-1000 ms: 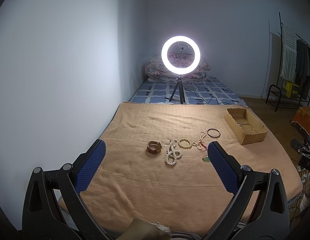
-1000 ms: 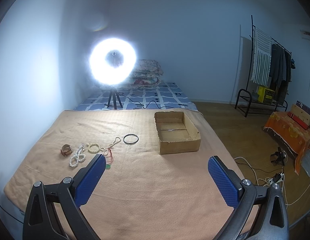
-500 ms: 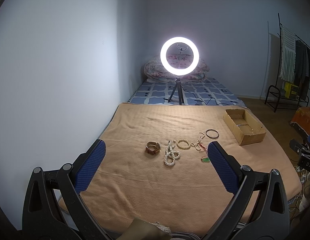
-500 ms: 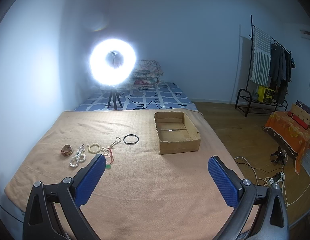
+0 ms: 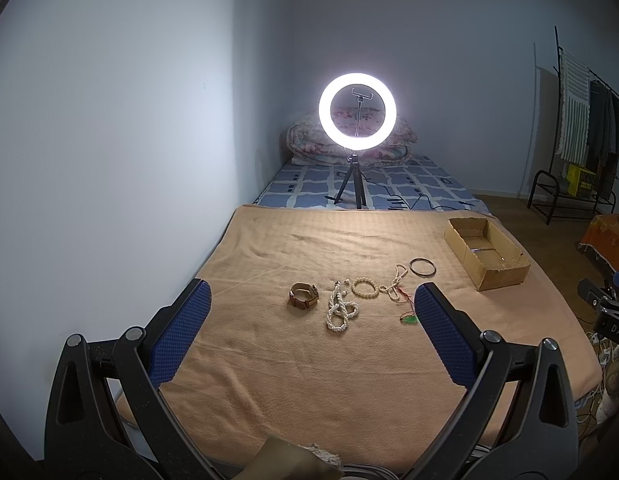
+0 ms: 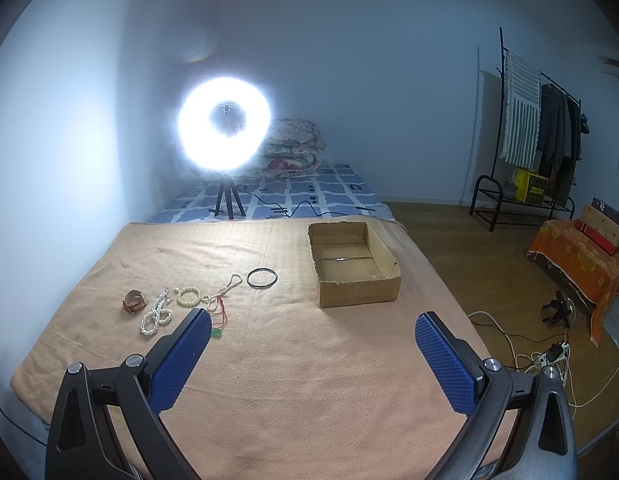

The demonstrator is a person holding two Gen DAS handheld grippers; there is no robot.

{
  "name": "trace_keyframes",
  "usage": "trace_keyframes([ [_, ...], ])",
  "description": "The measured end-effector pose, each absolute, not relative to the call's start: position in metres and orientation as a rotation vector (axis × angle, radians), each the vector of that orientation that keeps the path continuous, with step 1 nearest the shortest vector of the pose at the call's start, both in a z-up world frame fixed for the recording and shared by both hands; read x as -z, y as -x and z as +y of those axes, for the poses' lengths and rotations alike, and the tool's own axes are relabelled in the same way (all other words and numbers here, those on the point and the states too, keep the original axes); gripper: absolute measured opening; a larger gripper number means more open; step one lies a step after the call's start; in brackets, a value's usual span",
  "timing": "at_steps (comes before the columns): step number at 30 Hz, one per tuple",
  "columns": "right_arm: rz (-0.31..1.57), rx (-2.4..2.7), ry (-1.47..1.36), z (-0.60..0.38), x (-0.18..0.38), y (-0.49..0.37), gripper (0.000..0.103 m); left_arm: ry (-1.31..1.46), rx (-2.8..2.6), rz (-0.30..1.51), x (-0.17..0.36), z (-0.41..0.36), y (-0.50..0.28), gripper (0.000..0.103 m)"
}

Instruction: Organize jewelry

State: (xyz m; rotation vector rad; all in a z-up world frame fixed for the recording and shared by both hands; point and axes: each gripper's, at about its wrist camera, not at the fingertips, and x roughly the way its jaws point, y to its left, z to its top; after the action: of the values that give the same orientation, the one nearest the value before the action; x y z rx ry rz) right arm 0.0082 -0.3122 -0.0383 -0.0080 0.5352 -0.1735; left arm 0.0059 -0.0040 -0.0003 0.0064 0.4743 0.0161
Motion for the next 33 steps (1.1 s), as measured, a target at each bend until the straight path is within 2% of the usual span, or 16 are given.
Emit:
trace_keyframes([
  [17, 0.554, 0.146, 0.005, -0.314, 0.045, -0.018, 0.103, -0.004, -0.022, 0.502, 0.008, -0.007, -0.022, 0.103],
  [33, 0.607, 0.052, 0.070, -0.308, 0.077, -0.068, 0.100, -0.051, -0.057, 0.552, 0.048, 0.033, -0.073, 0.103],
])
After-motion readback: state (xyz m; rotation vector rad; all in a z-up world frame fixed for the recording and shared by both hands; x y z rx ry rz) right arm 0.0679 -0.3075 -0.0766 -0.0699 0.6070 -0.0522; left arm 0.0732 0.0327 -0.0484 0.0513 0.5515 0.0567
